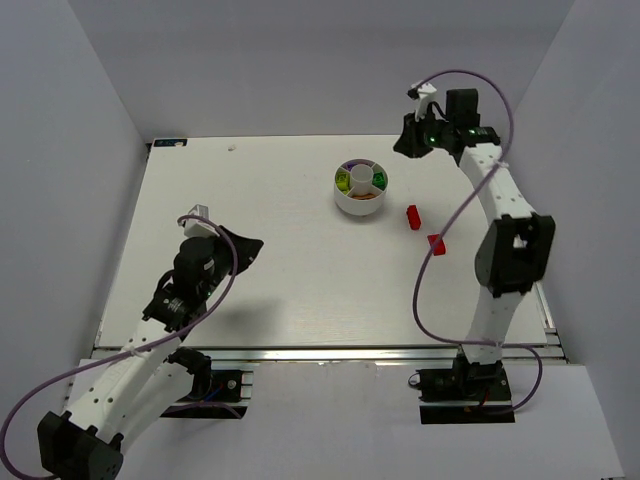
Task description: Sort the legos into containers by color
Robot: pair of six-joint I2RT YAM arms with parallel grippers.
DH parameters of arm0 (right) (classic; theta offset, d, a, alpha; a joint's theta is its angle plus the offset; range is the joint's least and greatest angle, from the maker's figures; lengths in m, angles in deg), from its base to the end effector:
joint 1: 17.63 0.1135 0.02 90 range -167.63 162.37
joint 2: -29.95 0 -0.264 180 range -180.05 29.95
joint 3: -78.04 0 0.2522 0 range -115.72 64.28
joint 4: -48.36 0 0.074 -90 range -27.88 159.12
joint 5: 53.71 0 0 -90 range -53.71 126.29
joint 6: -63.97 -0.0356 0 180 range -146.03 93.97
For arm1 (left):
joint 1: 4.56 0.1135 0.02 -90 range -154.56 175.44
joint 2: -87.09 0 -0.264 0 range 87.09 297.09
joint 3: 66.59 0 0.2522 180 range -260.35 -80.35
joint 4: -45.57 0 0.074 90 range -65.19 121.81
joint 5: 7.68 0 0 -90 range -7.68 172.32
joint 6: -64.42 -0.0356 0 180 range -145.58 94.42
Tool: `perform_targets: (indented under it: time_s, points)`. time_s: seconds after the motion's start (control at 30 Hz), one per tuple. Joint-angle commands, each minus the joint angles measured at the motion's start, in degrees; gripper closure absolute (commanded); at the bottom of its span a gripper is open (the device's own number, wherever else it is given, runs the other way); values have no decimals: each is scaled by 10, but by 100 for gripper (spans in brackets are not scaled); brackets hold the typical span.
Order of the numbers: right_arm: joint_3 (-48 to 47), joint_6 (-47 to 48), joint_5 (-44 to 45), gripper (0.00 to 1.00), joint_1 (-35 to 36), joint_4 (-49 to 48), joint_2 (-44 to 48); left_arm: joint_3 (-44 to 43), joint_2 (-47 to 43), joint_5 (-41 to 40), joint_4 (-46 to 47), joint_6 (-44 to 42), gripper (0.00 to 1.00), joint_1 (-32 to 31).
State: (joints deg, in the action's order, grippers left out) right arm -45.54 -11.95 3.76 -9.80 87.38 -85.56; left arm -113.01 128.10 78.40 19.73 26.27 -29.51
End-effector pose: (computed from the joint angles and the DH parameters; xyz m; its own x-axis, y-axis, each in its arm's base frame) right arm 0.4656 0.0833 0.3337 -0.3551 -0.2559 -0.8991 -0.6785 0.7322 0.0596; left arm 0.1592 -0.0714 0.2723 -0.4808 -0.6416 -0.5976 -0.0248 0.6912 -0.7222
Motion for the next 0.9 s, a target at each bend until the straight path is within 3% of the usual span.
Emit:
perform_targets:
  time_s: [0.0, 0.03, 0.13, 0.23, 0.43, 0.87]
  points:
    - [86, 46, 105, 78, -1, 79, 111, 6, 7, 18, 38, -7, 76, 0]
    - [112, 52, 115, 76, -4, 108, 127, 8, 9, 20, 41, -7, 63, 0]
    - [221, 38, 178, 48, -15, 130, 185, 9, 20, 23, 55, -8, 43, 0]
    - [300, 13, 226, 37, -30, 136, 220, 8, 35, 33, 67, -7, 37, 0]
    - [357, -10, 297, 33, -42, 143, 208, 13, 43, 38, 80, -3, 34, 0]
    - [322, -38, 323, 36, -46, 117, 92, 30, -4, 28, 50, 11, 33, 0]
